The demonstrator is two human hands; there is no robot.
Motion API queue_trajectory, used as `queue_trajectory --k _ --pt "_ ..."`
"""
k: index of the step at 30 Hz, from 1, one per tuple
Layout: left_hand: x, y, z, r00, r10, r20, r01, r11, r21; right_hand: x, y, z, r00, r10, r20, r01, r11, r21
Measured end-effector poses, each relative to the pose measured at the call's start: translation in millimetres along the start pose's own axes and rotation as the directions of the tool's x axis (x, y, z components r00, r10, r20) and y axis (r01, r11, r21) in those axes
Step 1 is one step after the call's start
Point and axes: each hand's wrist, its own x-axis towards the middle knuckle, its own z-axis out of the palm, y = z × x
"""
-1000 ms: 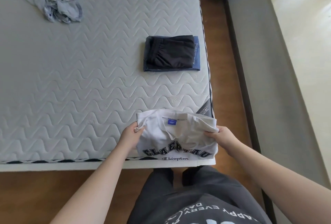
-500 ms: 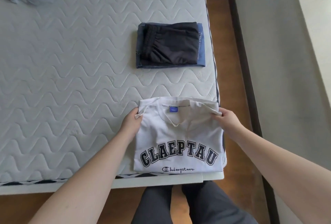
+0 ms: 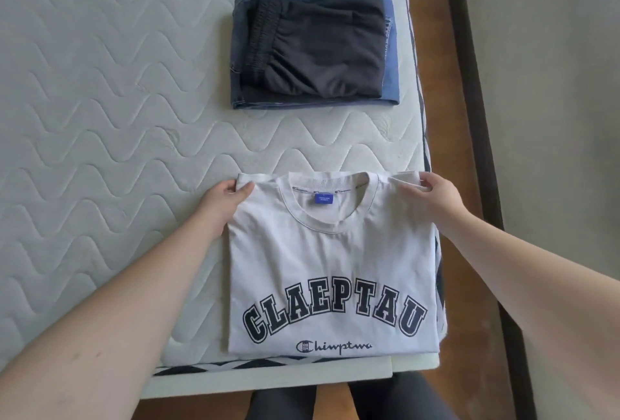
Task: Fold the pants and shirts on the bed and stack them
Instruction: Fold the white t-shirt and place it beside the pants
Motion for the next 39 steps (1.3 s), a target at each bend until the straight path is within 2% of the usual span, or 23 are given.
queue_trajectory --k 4,9,13,16,19,24,27,30,33,36,39 --pt "19 4 4 0.996 0.068 -0.06 -0.064 0.995 0.071 11 4 7 0.999 0.0 -0.054 0.001 1.0 0.018" --pt "28 20 -5 0.985 0.147 -0.091 -0.149 0.989 -0.006 16 -15 1 0.992 -0.062 -0.114 0.075 0.991 0.113" --pt "46 46 -11 0.983 0.165 -0.081 -0.166 0.986 -0.006 41 -41 1 0.984 -0.117 -0.133 0.133 0.985 0.111" --pt "64 63 -9 0.966 0.215 -0.146 -0.215 0.977 0.015 65 -55 5 0.975 -0.142 -0.17 0.161 0.982 0.103" --pt "80 70 -4 0.944 0.26 -0.204 -0.249 0.965 0.081 82 -60 6 0.976 -0.11 -0.186 0.125 0.989 0.073" --pt "64 50 -2 0.955 0.173 -0.243 -0.163 0.985 0.059 76 -40 3 0.981 -0.003 -0.195 -0.006 0.999 -0.044" --pt "38 24 -5 0.981 0.072 -0.182 -0.072 0.997 0.007 51 -11 3 0.981 0.06 -0.187 -0.083 0.99 -0.118" --pt "6 -8 -6 0.995 0.022 -0.101 -0.02 1.0 0.02 19 19 5 0.99 0.07 -0.124 -0.101 0.959 -0.263" --pt "-24 -44 0 0.995 -0.02 -0.1 0.025 0.999 0.049 -12 38 6 0.996 0.077 -0.051 -0.09 0.927 -0.364" --pt "-49 -69 6 0.992 -0.078 -0.104 0.078 0.997 0.0 -40 51 8 0.991 0.136 0.015 -0.121 0.92 -0.372" --pt "-75 -93 9 0.996 -0.039 -0.081 0.042 0.998 0.037 -65 61 10 0.971 0.219 0.097 -0.171 0.918 -0.357"
